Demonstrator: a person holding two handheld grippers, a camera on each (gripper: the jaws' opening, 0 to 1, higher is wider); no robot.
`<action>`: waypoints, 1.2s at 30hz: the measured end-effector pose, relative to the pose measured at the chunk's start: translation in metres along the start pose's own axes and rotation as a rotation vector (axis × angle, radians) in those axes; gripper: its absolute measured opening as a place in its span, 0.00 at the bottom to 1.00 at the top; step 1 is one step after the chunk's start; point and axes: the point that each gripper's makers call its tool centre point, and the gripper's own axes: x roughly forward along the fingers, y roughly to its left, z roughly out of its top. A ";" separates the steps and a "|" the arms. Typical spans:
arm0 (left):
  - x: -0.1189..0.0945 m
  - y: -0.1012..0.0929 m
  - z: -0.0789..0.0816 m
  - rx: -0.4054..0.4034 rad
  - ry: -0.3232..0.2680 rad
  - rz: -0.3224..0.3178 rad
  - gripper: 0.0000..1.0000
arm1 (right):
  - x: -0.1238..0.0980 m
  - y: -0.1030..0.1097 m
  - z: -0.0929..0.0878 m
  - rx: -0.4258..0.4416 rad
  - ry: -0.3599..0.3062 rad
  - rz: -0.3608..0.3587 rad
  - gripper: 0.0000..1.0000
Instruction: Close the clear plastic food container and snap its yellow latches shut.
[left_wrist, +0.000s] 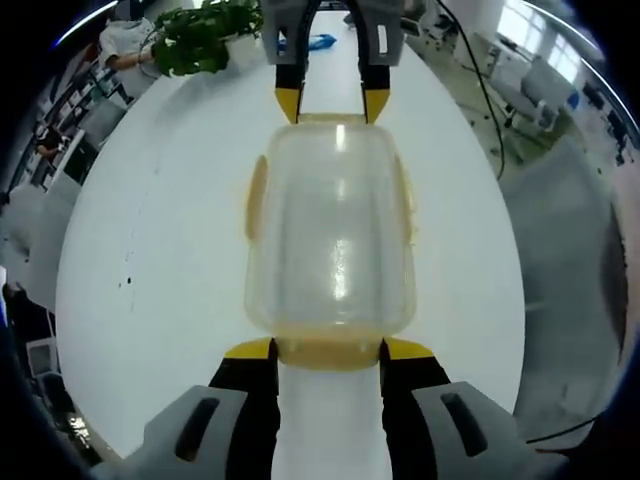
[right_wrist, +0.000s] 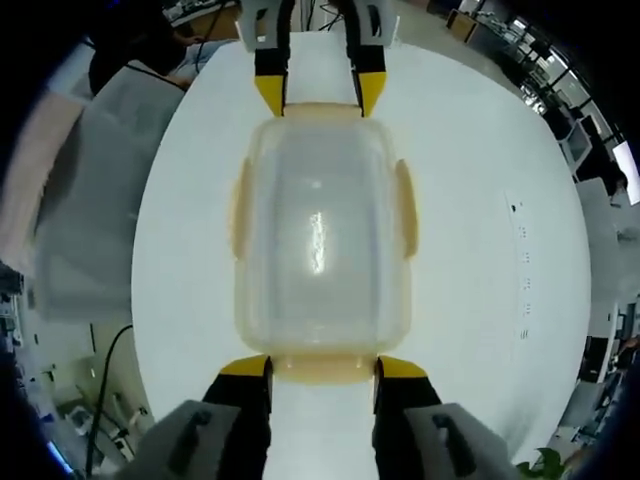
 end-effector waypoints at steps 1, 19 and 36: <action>0.001 0.000 -0.001 0.002 0.004 0.000 0.37 | 0.001 0.001 0.000 0.005 -0.007 0.007 0.37; 0.018 -0.001 -0.003 -0.031 -0.013 -0.028 0.37 | 0.023 0.001 -0.008 0.005 -0.005 0.021 0.37; 0.020 -0.007 0.001 -0.081 -0.069 -0.039 0.40 | 0.022 -0.002 -0.015 0.023 -0.005 -0.019 0.39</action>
